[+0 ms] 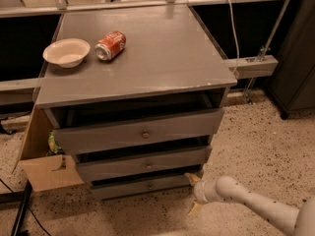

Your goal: Open bottom drawer

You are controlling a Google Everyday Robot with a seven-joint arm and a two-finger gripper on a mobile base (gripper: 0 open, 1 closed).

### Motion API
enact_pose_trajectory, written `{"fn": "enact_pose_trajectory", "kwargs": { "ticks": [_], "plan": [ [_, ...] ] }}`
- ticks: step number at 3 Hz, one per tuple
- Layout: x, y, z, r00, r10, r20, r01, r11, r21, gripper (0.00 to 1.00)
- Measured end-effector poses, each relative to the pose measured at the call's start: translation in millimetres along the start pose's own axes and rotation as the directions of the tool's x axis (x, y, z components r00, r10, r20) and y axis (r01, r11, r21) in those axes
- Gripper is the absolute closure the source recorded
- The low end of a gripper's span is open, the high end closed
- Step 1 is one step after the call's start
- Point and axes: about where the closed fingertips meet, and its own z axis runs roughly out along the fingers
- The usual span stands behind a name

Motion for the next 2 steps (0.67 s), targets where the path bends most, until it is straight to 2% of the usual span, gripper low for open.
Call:
{"fn": "enact_pose_trajectory", "kwargs": {
  "ticks": [2],
  "plan": [
    [13.2, -13.3, 16.0, 1.0, -0.013, -0.025, 0.013, 0.9999, 0.007, 0.0]
  ]
}}
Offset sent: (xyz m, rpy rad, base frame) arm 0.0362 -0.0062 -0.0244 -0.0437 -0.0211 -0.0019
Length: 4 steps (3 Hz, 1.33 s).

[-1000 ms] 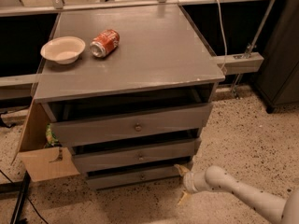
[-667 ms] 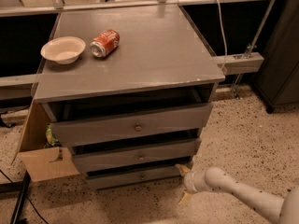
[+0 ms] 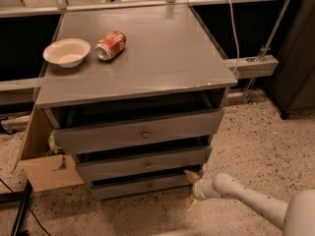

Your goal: Open bottom drawer

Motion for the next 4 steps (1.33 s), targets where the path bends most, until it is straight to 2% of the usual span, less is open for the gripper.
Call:
{"fn": "enact_pose_trajectory", "kwargs": {
  "ticks": [3, 4],
  "plan": [
    [5.6, -19.3, 35.4, 0.999, -0.039, 0.029, 0.039, 0.9992, -0.001, 0.0],
    [8.0, -36.0, 67.2, 0.996, -0.078, 0.044, 0.078, 0.997, 0.002, 0.0]
  ]
}}
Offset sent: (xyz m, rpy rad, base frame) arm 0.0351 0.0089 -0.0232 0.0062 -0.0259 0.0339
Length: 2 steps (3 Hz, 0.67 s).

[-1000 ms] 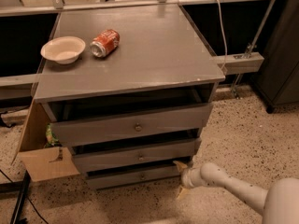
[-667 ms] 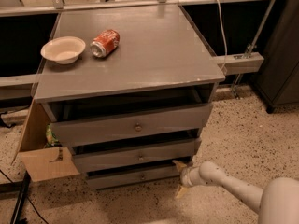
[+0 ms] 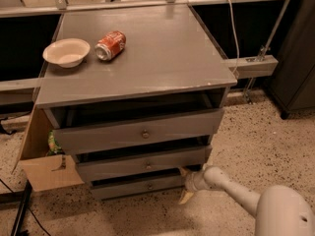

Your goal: Open bottom drawer

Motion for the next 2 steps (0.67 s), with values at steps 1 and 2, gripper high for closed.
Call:
{"fn": "enact_pose_trajectory", "kwargs": {
  "ticks": [1, 2],
  "plan": [
    [5.0, -4.2, 10.2, 1.0, 0.009, -0.008, -0.009, 0.9997, -0.023, 0.0],
    [9.0, -4.5, 15.9, 1.0, 0.025, -0.014, -0.025, 0.9985, -0.049, 0.0]
  ]
}}
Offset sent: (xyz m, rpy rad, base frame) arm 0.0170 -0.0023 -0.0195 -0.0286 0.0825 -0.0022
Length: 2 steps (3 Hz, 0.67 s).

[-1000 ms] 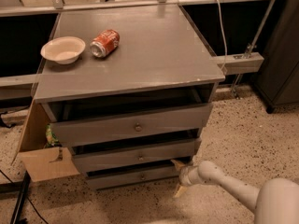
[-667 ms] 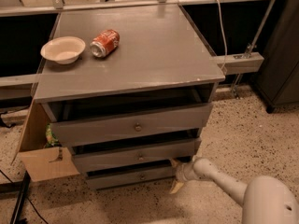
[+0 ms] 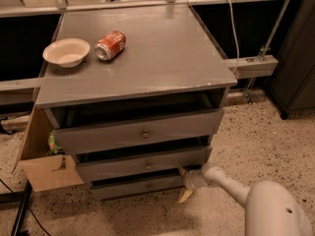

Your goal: Open bottom drawer

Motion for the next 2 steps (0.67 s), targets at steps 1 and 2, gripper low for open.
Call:
{"fn": "enact_pose_trajectory", "kwargs": {
  "ticks": [1, 2],
  "plan": [
    [4.7, 3.4, 4.8, 0.999, 0.031, -0.014, -0.031, 0.9987, -0.041, 0.0],
    [10.0, 10.9, 5.0, 0.997, 0.066, -0.029, -0.068, 0.9945, -0.08, 0.0]
  ]
}}
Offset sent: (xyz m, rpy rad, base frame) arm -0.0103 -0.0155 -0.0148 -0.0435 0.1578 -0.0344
